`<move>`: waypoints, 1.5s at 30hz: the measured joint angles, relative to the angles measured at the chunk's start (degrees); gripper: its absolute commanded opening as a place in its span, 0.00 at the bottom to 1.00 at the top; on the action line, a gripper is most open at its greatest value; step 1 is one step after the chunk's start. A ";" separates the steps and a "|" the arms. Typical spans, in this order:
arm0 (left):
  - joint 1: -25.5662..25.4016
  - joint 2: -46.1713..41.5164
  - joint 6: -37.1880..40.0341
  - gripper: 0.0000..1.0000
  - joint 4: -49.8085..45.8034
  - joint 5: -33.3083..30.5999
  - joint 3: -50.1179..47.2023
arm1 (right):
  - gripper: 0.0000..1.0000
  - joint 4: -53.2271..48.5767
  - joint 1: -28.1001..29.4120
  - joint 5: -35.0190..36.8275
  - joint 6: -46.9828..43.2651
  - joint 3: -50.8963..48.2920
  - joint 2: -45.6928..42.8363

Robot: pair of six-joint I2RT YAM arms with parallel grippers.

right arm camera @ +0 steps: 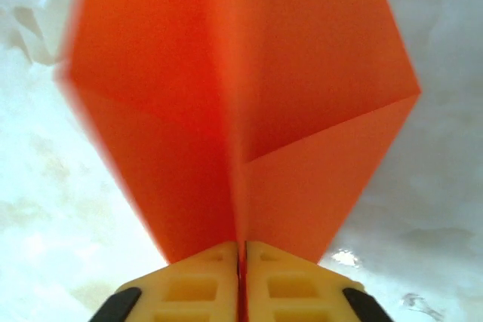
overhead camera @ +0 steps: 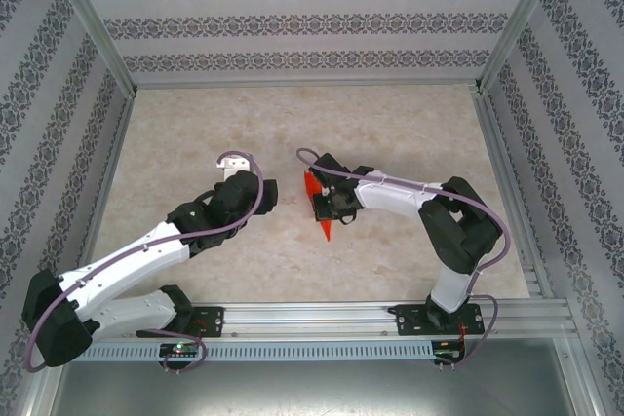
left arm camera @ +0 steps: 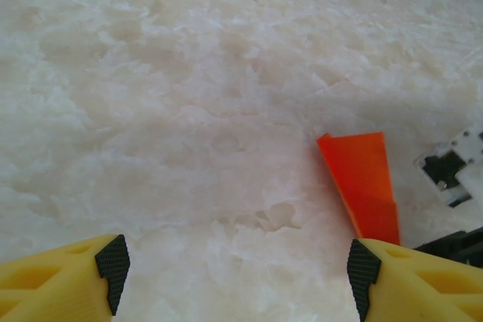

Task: Fold a paper plane with a square sheet of paper (fold left side to right side)
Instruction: Pick up the paper plane at the center of the table, then place the paper plane at the center of the table.

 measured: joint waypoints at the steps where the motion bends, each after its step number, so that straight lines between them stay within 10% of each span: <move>1: 0.00 -0.24 0.15 0.80 -0.04 0.00 -0.11 | 0.03 -0.98 -0.44 0.24 -0.07 1.31 0.00; 20: 0.00 -2.27 2.14 0.81 -2.51 1.27 -0.39 | 0.05 -26.91 -14.36 8.00 -8.20 53.11 29.35; 45: 0.00 2.93 2.16 0.81 -3.72 2.16 1.29 | 0.27 -33.75 -14.36 6.91 -11.93 58.93 37.46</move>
